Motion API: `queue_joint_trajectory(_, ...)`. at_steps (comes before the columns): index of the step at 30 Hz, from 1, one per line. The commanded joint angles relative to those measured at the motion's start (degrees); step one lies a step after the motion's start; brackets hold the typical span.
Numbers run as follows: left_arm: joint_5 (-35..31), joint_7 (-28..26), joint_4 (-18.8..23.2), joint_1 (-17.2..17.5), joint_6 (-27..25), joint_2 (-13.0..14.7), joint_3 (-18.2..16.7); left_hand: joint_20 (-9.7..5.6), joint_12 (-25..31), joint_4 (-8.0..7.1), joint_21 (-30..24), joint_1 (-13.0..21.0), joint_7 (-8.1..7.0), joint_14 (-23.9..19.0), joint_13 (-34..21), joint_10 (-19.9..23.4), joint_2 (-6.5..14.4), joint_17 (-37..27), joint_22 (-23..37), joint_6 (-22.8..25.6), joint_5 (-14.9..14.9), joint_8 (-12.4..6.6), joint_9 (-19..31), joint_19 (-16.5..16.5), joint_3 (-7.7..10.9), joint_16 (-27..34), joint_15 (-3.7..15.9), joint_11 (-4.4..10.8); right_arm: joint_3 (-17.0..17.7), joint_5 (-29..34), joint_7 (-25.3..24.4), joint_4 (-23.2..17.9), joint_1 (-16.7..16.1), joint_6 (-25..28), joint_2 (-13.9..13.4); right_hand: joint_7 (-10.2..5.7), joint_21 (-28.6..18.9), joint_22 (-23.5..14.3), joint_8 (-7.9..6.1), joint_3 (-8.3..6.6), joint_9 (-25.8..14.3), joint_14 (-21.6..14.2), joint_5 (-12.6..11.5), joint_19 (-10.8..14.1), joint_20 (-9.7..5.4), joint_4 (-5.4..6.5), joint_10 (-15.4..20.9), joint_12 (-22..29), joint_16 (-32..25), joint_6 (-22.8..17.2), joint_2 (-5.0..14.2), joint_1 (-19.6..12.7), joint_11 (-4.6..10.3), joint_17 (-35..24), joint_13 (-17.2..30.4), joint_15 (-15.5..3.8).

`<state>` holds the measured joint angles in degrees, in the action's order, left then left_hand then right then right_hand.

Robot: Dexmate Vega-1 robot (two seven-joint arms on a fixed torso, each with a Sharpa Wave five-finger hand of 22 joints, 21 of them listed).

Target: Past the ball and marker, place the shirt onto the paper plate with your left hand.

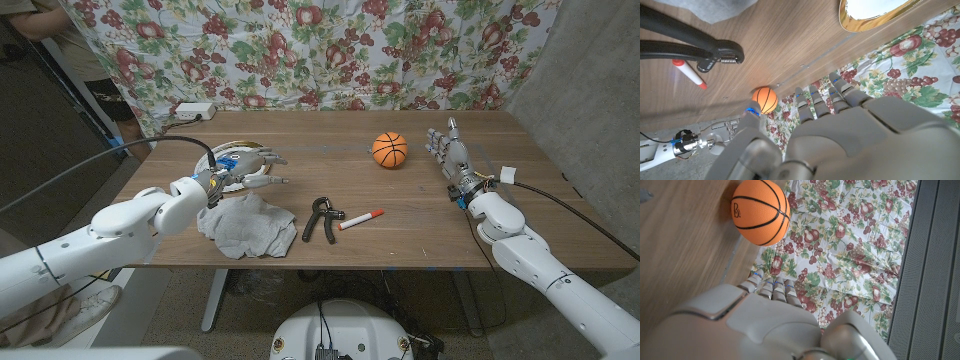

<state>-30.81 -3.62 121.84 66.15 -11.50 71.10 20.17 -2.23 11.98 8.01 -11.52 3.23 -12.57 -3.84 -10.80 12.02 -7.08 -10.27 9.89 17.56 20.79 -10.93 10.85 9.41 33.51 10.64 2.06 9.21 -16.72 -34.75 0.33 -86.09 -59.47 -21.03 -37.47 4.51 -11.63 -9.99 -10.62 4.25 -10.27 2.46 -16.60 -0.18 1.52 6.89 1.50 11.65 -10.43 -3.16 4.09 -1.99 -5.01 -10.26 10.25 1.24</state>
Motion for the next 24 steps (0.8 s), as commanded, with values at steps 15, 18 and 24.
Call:
queue_joint_trajectory(15,-3.3,-1.2,2.9,4.9,-1.8,1.3,-2.7,-1.62,-0.1,0.61,-0.5,1.3,-0.03,-4.4,-0.3,0.6,0.1,-0.2,0.3,-0.1,1.7,-0.67,0.1,1.9,0.50,1.4,6.54,0.16,0.3,-0.2,0.4,0.1,-0.3,-0.6,-0.2,-0.04,0.3,-0.4,-0.23,0.39,-0.3,0.2,-0.3,0.1,1.21,0.00,-0.1,0.2,-0.2,-0.3,0.60,0.3,0.17,-0.1,0.3,0.92)
queue_joint_trajectory(18,-3.4,-1.5,3.5,6.4,-2.5,2.3,-3.8,-1.60,0.0,0.64,-0.5,1.4,0.00,-4.5,-0.3,0.9,0.1,-0.2,0.4,0.1,1.9,-0.75,0.1,2.0,0.54,1.3,6.98,0.09,0.3,-0.2,0.6,0.1,-0.2,-0.6,-0.2,-0.04,0.3,-0.4,-0.25,0.40,-0.3,0.2,-0.3,0.1,1.23,0.00,-0.1,0.2,-0.2,-0.3,0.60,0.3,0.11,-0.1,0.3,0.88)
queue_joint_trajectory(24,-4.2,-4.4,4.1,9.7,-3.6,3.5,-5.9,-1.57,0.0,0.72,-0.6,1.6,0.01,-4.5,-0.3,0.9,0.0,-0.2,0.4,0.4,2.1,-0.87,0.1,2.3,0.64,1.2,7.30,0.05,0.3,-0.4,0.6,0.0,-0.4,-0.5,-0.2,-0.05,0.3,-0.4,-0.24,0.43,-0.3,0.2,-0.3,0.1,1.29,0.00,-0.1,0.2,-0.2,-0.3,0.60,0.3,0.19,-0.1,0.3,0.59)
